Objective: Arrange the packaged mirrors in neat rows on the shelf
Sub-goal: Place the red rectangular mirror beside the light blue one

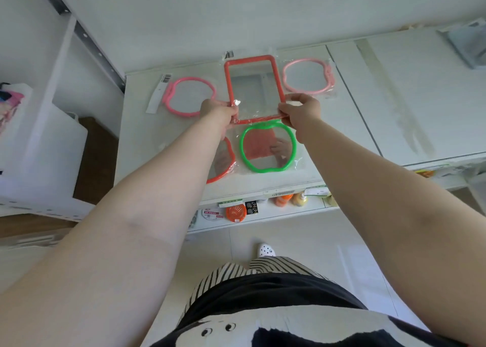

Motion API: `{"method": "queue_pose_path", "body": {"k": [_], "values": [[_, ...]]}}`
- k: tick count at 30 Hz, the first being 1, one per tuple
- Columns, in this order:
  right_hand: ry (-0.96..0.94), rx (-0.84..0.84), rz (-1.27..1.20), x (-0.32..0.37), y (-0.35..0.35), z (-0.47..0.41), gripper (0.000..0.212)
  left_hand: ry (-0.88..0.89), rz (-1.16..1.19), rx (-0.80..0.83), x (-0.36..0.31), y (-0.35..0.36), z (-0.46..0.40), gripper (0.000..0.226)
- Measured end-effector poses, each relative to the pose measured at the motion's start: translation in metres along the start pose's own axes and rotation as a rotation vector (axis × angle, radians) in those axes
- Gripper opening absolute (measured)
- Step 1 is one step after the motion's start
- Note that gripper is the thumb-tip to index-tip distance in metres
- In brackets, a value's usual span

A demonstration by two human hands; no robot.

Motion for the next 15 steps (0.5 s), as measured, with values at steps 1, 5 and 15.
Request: {"method": "queue_pose_path", "body": {"k": [1, 5, 15], "values": [[-0.002, -0.012, 0.01, -0.002, -0.004, 0.008, 0.021, 0.019, -0.021, 0.003, 0.002, 0.001, 0.008, 0.015], [-0.013, -0.036, 0.0, -0.018, -0.018, 0.052, 0.011, 0.078, -0.084, 0.055, 0.021, 0.007, 0.039, 0.024], [0.007, -0.181, -0.019, -0.072, -0.063, 0.165, 0.018, 0.089, -0.132, 0.138, 0.077, 0.03, 0.12, 0.021]]}}
Point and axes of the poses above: each hand's wrist, its own z-axis away from the middle knuckle, its own y-axis out of the palm, x = y × z, the point moved 6 cm from there along -z, towards the middle knuckle, and after that the axes turned 11 degrees about x, right-handed, at the moved point
